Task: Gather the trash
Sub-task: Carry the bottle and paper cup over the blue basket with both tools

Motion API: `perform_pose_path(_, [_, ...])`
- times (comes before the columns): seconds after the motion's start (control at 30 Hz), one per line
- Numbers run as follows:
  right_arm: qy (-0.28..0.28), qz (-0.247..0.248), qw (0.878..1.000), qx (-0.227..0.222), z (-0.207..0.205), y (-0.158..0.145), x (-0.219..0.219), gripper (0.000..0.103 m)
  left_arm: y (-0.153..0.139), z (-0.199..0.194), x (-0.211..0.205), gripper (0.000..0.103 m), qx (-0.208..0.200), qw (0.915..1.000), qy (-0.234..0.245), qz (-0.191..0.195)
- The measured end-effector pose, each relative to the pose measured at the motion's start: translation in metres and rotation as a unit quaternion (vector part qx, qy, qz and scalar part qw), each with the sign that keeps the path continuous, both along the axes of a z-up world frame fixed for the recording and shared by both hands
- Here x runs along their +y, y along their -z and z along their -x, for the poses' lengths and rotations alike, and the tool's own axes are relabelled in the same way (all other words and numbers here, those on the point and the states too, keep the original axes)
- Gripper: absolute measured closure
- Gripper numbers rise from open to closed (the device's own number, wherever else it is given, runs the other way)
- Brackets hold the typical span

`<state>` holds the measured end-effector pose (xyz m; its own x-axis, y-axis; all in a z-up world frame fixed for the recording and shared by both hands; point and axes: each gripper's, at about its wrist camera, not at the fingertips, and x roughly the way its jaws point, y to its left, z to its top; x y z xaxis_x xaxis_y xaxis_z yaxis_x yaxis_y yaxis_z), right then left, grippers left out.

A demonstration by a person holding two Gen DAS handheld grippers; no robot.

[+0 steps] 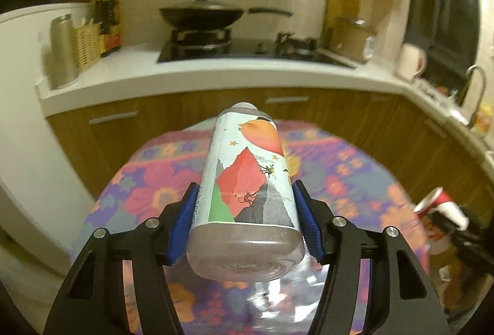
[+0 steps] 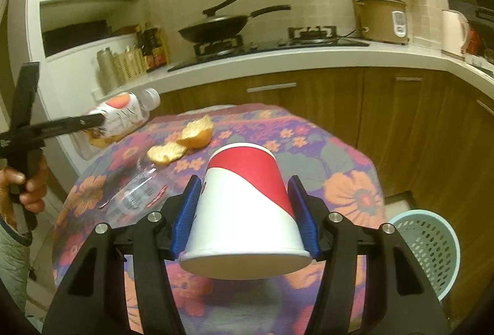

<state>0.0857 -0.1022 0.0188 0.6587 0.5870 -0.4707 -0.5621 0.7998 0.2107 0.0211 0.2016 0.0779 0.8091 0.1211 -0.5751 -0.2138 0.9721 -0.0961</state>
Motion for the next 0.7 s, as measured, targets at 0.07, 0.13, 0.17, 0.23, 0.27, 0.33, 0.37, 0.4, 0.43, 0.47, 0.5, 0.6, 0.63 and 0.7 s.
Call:
perform_pose_path(0.07, [0.015, -0.004, 1.000, 0.000, -0.006, -0.001, -0.013, 0.049, -0.012, -0.007, -0.015, 0.045, -0.014, 0.9995, 0.027, 0.005])
perform_pose_path(0.13, [0.038, -0.003, 0.999, 0.001, -0.014, 0.002, -0.031, 0.049, -0.019, -0.016, -0.029, 0.045, -0.021, 0.9983, 0.053, 0.015])
perform_pose_path(0.17, [0.047, -0.001, 0.999, 0.003, -0.018, 0.003, -0.038, 0.049, -0.022, -0.023, -0.037, 0.045, -0.024, 0.9975, 0.064, 0.017])
perform_pose_path(0.23, [0.067, 0.001, 0.998, 0.009, -0.026, 0.008, -0.056, 0.049, -0.027, -0.040, -0.060, 0.045, -0.028, 0.9957, 0.087, 0.015])
perform_pose_path(0.27, [0.078, 0.003, 0.997, 0.012, -0.031, 0.011, -0.066, 0.049, -0.028, -0.052, -0.075, 0.045, -0.031, 0.9940, 0.103, 0.017])
perform_pose_path(0.33, [0.095, 0.007, 0.995, 0.017, -0.040, 0.018, -0.084, 0.049, -0.026, -0.067, -0.099, 0.045, -0.036, 0.9914, 0.124, 0.022])
perform_pose_path(0.37, [0.103, 0.008, 0.994, 0.021, -0.044, 0.021, -0.093, 0.049, -0.022, -0.079, -0.117, 0.045, -0.037, 0.9895, 0.138, 0.025])
perform_pose_path(0.4, [0.111, 0.011, 0.993, 0.023, -0.049, 0.026, -0.102, 0.049, -0.017, -0.087, -0.130, 0.045, -0.035, 0.9884, 0.146, 0.026])
perform_pose_path(0.43, [0.117, 0.013, 0.993, 0.025, -0.052, 0.029, -0.108, 0.049, -0.012, -0.095, -0.145, 0.045, -0.033, 0.9873, 0.153, 0.026])
perform_pose_path(0.47, [0.125, 0.015, 0.992, 0.029, -0.057, 0.035, -0.117, 0.049, -0.005, -0.107, -0.164, 0.045, -0.029, 0.9859, 0.163, 0.024])
perform_pose_path(0.5, [0.132, 0.018, 0.991, 0.032, -0.060, 0.039, -0.124, 0.049, 0.002, -0.116, -0.177, 0.045, -0.025, 0.9847, 0.171, 0.026])
perform_pose_path(0.6, [0.154, 0.020, 0.987, 0.045, -0.071, 0.055, -0.150, 0.049, 0.026, -0.142, -0.226, 0.045, -0.011, 0.9795, 0.198, 0.036])
perform_pose_path(0.63, [0.163, 0.019, 0.985, 0.050, -0.076, 0.062, -0.161, 0.049, 0.035, -0.150, -0.243, 0.045, -0.004, 0.9779, 0.205, 0.040])
perform_pose_path(0.7, [0.177, 0.019, 0.982, 0.058, -0.083, 0.072, -0.176, 0.049, 0.053, -0.168, -0.274, 0.045, 0.014, 0.9754, 0.213, 0.055])
